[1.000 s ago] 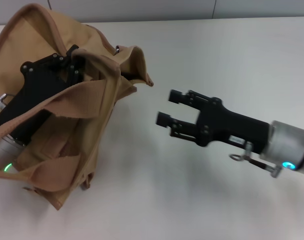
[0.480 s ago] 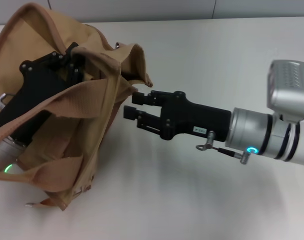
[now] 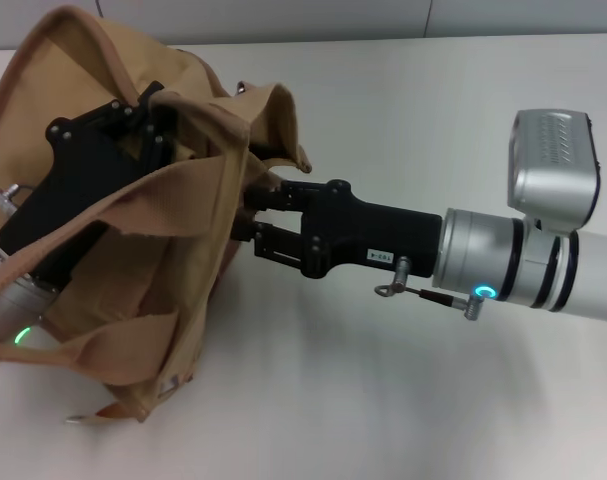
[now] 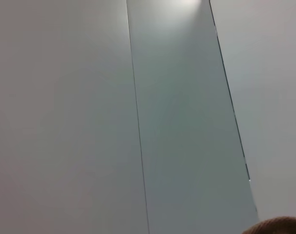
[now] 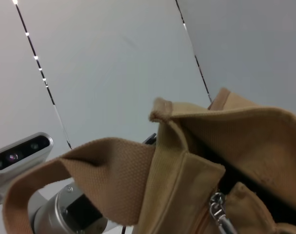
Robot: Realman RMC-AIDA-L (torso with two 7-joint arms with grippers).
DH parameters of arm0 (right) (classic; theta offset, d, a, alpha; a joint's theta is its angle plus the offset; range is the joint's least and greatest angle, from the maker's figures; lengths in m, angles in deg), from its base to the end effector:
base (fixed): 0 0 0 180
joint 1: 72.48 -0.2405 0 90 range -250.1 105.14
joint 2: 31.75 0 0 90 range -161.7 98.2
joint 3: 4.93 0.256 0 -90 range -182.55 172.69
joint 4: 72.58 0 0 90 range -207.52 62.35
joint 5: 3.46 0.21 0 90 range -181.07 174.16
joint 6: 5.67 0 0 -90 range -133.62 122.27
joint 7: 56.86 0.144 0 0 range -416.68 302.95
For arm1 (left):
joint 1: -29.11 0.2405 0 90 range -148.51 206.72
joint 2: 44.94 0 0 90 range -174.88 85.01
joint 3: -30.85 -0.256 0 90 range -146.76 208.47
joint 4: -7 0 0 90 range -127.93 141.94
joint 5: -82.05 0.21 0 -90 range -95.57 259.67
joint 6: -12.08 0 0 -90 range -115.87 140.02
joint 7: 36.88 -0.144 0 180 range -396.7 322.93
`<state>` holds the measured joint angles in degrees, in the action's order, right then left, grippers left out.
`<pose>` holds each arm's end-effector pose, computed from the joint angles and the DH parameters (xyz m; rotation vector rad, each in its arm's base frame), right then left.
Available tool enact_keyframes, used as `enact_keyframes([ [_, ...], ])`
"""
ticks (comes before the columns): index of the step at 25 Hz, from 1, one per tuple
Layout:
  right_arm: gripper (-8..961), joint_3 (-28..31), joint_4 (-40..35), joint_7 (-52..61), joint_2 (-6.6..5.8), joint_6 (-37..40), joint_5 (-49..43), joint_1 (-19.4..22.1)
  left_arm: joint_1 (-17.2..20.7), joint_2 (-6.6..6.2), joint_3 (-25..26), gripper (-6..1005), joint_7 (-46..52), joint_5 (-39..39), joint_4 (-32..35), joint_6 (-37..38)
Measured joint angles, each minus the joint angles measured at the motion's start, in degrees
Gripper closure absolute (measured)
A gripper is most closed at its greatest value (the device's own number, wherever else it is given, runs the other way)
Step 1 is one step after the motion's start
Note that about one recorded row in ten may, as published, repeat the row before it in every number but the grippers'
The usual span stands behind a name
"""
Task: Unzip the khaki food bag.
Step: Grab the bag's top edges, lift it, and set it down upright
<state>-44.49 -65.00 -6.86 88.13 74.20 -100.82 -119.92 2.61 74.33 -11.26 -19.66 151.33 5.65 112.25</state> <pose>0.1858 0.3164 -0.1125 -2.7207 0.6014 1.1115 -0.2632 0.2754 -0.0234 -1.9712 -0.1048 -1.1771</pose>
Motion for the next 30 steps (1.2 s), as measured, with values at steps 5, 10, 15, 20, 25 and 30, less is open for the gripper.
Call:
enact_keyframes([
  [5,514,0.89,1.48,-1.18,0.00,-1.38,-0.03,-1.98,-0.75,0.00,-0.36,927,0.00,0.16,-1.17,0.24],
  [10,516,1.45,1.86,-1.44,0.00,-1.58,-0.06,-2.61,-1.26,0.00,-0.47,926,0.00,0.16,-2.22,0.24],
  [15,520,1.51,1.85,-1.48,0.00,-1.56,-0.06,-2.67,-1.08,-0.01,-0.51,925,0.00,0.48,-2.31,0.29],
  [20,708,1.32,1.90,-1.55,0.00,-1.51,-0.06,-2.59,-1.01,0.00,-0.51,924,0.00,1.26,-2.49,0.29],
  [25,847,1.16,1.94,-1.84,0.00,-1.53,-0.05,-2.34,-1.19,0.00,-0.51,923,0.00,1.39,-2.95,0.32],
  [30,915,1.39,2.01,-2.44,0.00,-1.60,-1.26,-2.27,-1.28,0.00,-0.26,922,0.00,1.42,-3.21,1.19],
])
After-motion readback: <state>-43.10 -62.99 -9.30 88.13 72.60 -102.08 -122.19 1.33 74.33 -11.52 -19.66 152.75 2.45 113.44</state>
